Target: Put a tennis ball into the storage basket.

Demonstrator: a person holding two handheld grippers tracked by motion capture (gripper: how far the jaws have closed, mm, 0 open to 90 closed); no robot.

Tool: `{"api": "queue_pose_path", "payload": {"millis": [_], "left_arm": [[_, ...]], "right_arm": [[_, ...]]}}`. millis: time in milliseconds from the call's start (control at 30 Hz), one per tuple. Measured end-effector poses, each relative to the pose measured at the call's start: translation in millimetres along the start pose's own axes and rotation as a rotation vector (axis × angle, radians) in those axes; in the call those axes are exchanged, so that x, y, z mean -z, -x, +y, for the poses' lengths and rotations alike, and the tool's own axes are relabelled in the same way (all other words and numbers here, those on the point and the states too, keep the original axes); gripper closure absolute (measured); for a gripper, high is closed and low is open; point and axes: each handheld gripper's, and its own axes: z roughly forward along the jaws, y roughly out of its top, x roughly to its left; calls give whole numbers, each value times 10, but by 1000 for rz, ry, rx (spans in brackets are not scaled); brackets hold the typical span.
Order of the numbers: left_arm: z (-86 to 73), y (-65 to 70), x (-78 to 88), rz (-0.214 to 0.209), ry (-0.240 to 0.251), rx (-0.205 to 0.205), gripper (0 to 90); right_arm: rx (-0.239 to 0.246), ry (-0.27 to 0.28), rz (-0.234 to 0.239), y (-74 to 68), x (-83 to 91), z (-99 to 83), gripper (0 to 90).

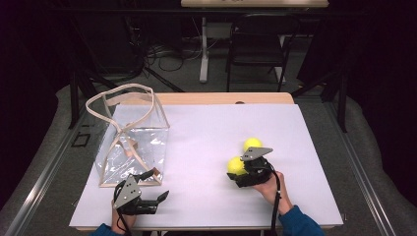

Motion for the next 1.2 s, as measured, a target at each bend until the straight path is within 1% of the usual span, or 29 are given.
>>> {"api": "queue_pose_path", "payload": {"millis": [300,400,500,567,700,733,900,1067,1200], "left_arm": [[1,-2,12,-1,2,0,160],[4,-1,19,1,5,-5,160],[5,2,23,2,4,-5,160],[2,-1,18,-2,6,0,160],[3,2,16,-4,5,-1,160],[3,3,17,-5,4,-1,160],[3,2,17,-6,5,-1,160],[7,6,24,-5,2,-3,160],[8,7,27,-4,7,-6,160]], "right_arm": [[17,7,-10,-27,-7,62,266],[19,9,-3,-35,-29,81,265],[29,5,-3,-44,-49,100,266],[28,6,-2,-44,-57,112,266],[35,10,-9,-48,-52,140,266],[37,4,-11,-53,-51,146,267],[49,1,-5,-61,-57,188,267],[43,16,3,-50,-52,229,267],[49,23,7,-58,-56,267,267]]}}
